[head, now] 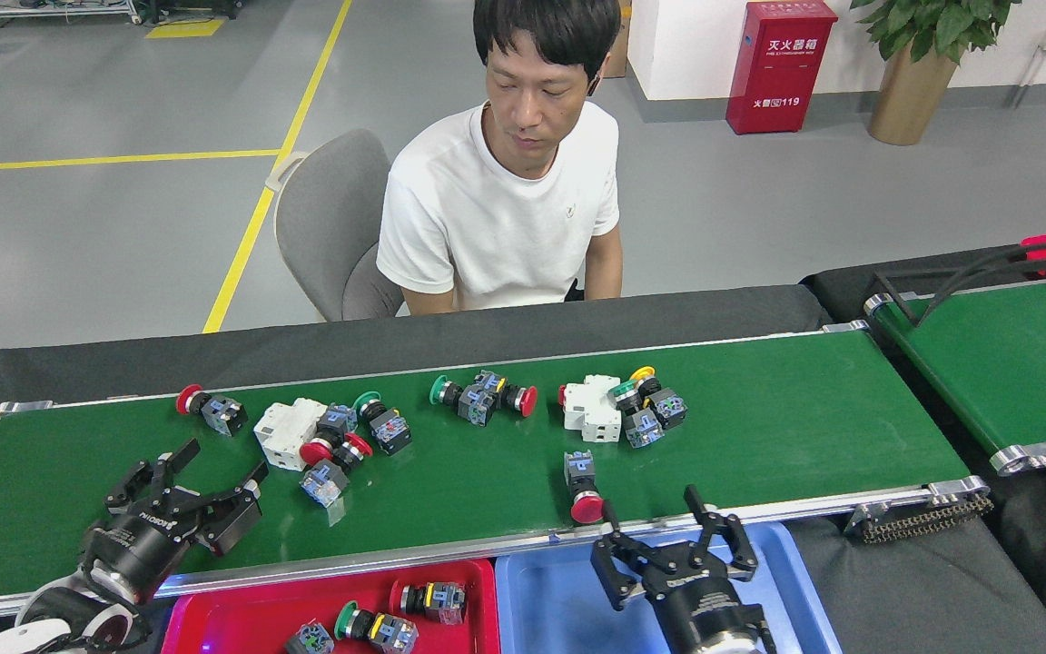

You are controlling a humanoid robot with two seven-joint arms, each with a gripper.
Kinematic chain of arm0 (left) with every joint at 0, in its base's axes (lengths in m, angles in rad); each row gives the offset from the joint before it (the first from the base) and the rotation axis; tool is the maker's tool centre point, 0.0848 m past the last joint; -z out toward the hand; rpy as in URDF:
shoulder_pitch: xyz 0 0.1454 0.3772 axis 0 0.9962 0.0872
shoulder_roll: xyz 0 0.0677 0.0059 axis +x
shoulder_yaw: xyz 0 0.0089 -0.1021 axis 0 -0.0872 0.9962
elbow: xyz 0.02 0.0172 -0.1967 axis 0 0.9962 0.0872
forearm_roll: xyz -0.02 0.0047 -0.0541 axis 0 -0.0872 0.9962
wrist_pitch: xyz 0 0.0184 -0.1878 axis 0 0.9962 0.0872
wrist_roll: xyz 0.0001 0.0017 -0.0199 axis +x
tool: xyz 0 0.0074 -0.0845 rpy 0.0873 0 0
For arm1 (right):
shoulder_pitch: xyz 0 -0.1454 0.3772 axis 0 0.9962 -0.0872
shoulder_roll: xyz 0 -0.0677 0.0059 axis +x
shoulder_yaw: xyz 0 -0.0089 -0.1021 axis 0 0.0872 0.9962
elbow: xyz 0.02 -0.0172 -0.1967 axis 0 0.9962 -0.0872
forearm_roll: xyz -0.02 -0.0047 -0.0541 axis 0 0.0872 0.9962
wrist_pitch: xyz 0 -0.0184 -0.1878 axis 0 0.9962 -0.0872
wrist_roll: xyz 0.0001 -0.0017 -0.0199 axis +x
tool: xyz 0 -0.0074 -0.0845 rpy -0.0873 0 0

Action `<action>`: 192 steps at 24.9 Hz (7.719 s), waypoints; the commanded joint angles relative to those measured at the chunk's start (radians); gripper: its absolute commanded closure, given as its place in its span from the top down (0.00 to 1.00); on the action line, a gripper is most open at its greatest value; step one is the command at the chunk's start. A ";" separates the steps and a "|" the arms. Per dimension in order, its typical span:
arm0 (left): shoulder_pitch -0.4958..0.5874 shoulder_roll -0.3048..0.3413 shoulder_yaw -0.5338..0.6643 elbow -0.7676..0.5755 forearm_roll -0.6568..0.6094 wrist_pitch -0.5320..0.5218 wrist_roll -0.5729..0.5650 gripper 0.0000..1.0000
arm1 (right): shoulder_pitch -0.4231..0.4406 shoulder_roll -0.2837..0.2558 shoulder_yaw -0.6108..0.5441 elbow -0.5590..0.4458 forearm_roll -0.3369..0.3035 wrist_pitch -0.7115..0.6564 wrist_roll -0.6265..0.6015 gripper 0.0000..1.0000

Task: Pick switch part from conveyor to tray

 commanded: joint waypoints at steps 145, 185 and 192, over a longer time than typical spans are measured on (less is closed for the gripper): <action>0.721 0.052 0.114 -0.676 0.347 -0.105 -0.054 1.00 | 0.192 -0.066 -0.381 -0.141 -0.033 -0.123 -0.137 0.98; 0.066 0.100 0.185 0.019 0.087 0.111 -0.086 0.98 | 0.187 -0.053 -0.379 -0.141 -0.031 -0.113 -0.166 0.98; -0.046 0.124 0.085 0.175 0.086 0.195 -0.083 0.98 | 0.180 -0.044 -0.367 -0.141 -0.031 -0.113 -0.166 0.98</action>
